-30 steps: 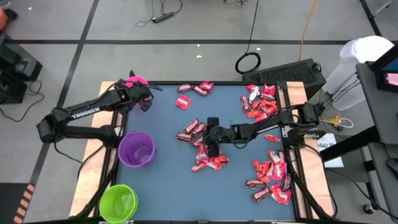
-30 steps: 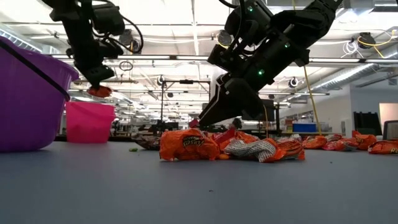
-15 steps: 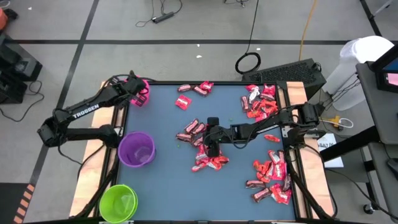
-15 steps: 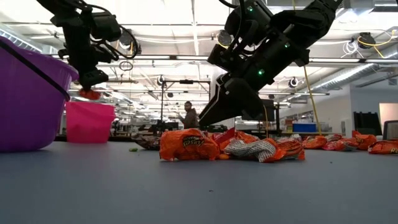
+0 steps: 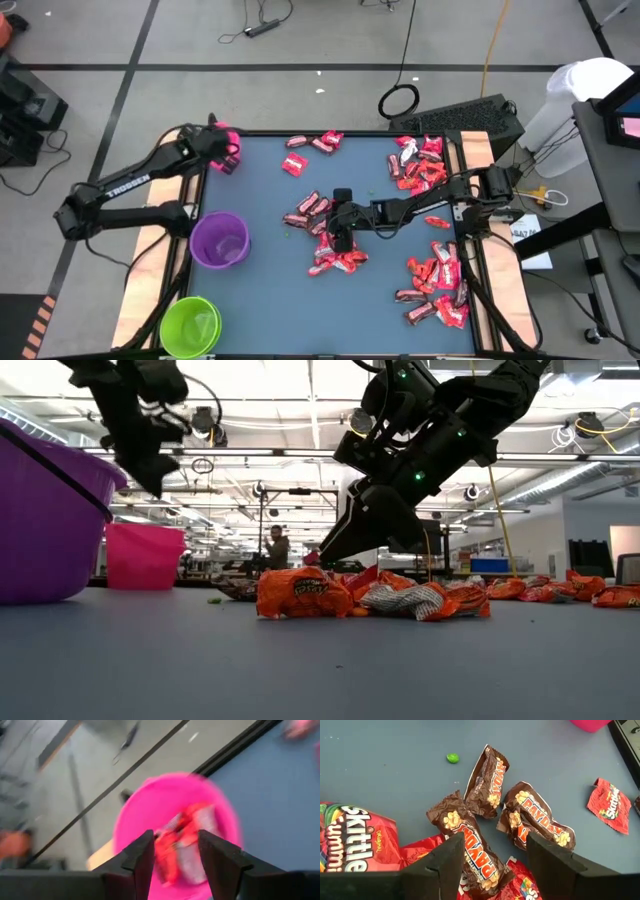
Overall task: Organize candy in baskets
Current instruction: Put the orange chocolate into the pink bucket
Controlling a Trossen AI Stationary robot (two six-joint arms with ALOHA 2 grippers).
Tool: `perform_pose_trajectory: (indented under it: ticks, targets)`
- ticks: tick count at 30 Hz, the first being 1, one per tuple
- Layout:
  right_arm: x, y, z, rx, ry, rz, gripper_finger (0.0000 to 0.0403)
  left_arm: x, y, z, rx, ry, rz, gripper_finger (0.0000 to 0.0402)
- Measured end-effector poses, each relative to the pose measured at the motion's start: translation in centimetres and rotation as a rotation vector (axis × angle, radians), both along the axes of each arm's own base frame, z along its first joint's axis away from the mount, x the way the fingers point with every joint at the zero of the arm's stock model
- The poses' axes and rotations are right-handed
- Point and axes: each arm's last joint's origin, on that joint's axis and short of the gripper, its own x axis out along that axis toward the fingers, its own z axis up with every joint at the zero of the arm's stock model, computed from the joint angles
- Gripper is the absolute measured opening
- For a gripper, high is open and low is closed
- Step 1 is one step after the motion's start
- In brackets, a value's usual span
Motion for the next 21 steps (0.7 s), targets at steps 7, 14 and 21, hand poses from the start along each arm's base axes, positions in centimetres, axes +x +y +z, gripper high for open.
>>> perform_pose_trajectory:
  ticks: [7, 14, 21]
  targets:
    - [-0.1, 0.0, 0.5, -0.003, -0.014, 0.003, 0.0201, 1.4, -2.9, 1.9, -0.057, -0.289, -0.341, 0.0159]
    - [-0.8, 0.2, 2.6, 0.007, -0.042, 0.005, 0.0201, 4.0, -5.9, 1.7, -0.098, -0.449, -0.65, 0.0159]
    - [-2.3, 1.3, 3.8, 0.022, 0.036, 0.027, 0.0201, 5.8, -8.6, -0.8, -0.121, -0.532, -0.798, 0.0159]
